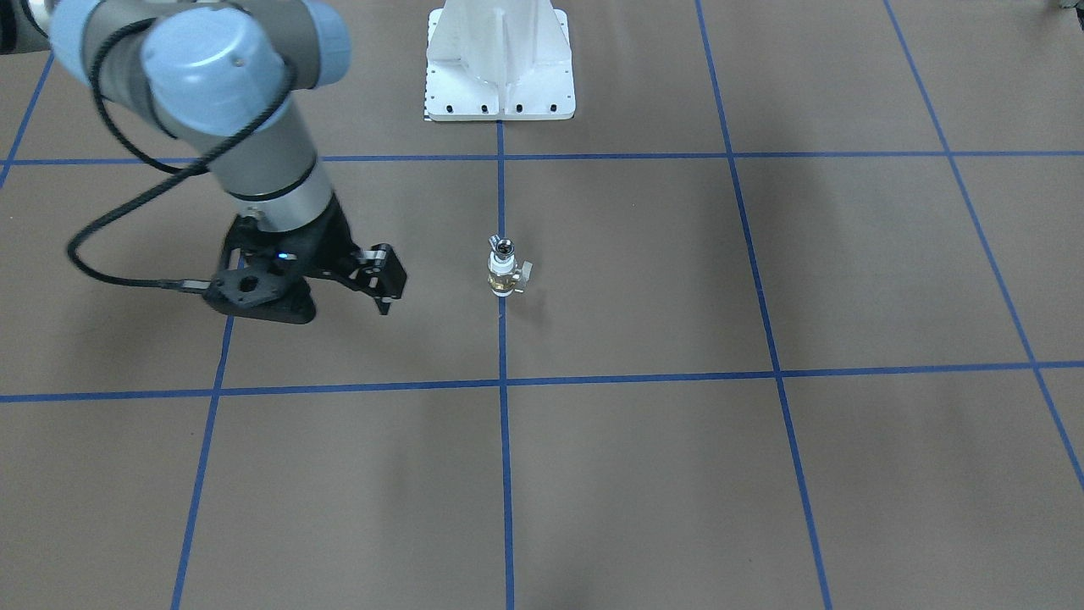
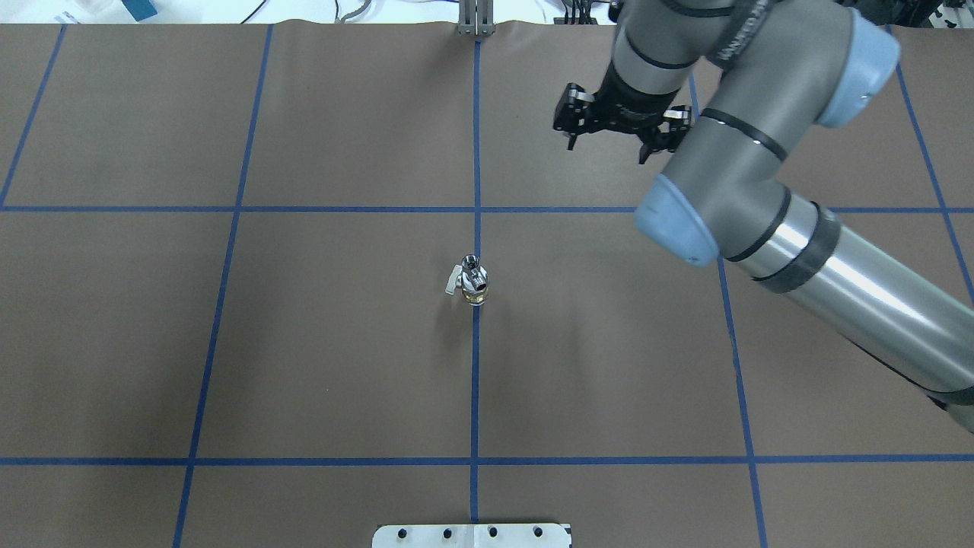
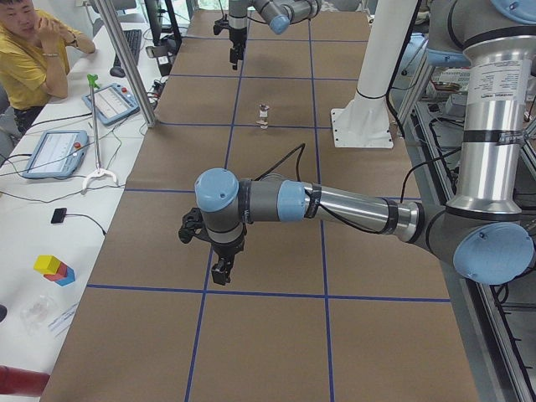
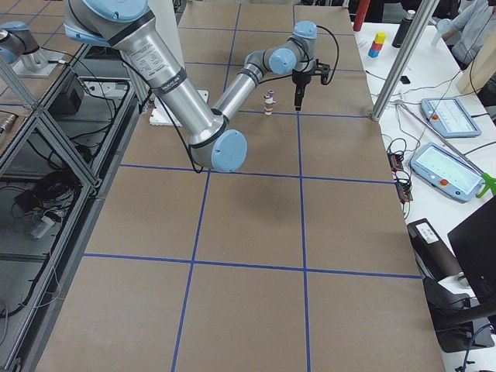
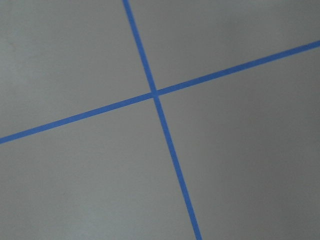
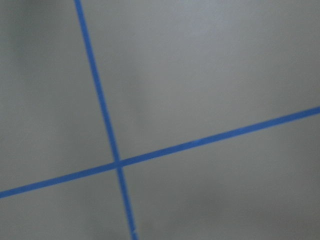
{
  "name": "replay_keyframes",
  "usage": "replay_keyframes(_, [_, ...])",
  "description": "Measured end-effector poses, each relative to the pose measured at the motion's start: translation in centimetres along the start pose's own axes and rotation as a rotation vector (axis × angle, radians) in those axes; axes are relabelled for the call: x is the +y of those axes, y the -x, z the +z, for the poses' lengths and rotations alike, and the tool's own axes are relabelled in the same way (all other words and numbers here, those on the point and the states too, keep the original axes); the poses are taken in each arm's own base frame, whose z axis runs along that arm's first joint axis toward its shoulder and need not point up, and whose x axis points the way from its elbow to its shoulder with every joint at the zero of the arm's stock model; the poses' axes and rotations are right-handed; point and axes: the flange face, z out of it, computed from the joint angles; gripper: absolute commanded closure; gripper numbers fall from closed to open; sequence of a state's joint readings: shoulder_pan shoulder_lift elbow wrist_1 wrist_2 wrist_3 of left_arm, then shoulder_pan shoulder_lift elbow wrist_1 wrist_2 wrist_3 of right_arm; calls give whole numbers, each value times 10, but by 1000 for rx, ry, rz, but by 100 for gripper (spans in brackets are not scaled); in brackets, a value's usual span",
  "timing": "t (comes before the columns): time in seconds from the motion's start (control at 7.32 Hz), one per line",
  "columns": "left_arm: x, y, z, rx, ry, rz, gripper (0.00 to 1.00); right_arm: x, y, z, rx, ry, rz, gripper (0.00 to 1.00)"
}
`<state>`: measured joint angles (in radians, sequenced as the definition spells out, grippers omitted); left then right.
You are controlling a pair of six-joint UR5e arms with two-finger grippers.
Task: Assemble PPR valve and pipe with both arms
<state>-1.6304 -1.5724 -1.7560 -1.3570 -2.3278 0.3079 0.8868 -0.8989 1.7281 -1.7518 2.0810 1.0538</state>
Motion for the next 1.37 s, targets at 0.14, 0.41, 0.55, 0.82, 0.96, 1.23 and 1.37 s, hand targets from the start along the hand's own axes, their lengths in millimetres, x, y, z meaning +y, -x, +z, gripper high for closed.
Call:
replay_keyframes(0.14, [7,8,0,0,-1,-50,0,-19,-62,-3,23,0,-68,1])
replay_keyframes(0.41, [18,13,3,3,1,-154,0,-55,-205,-13,68,22,-225,1])
replay_keyframes(0.55, [22,13,2,2,-1,-172,0,-64,-286,-19,98,36,-305,1])
replay_keyframes(0.82, [32,12,2,-3,-12,-168,0,-57,-430,-29,146,77,-420,1])
replay_keyframes(0.96, [38,13,5,-7,-20,-161,0,-44,-492,-34,158,95,-436,1])
replay_keyframes(1.23, [41,16,10,-15,-41,-144,0,-5,-588,-45,158,114,-397,1])
replay_keyframes(1.37, [40,15,9,-18,-49,-138,0,15,-624,-52,144,107,-342,0])
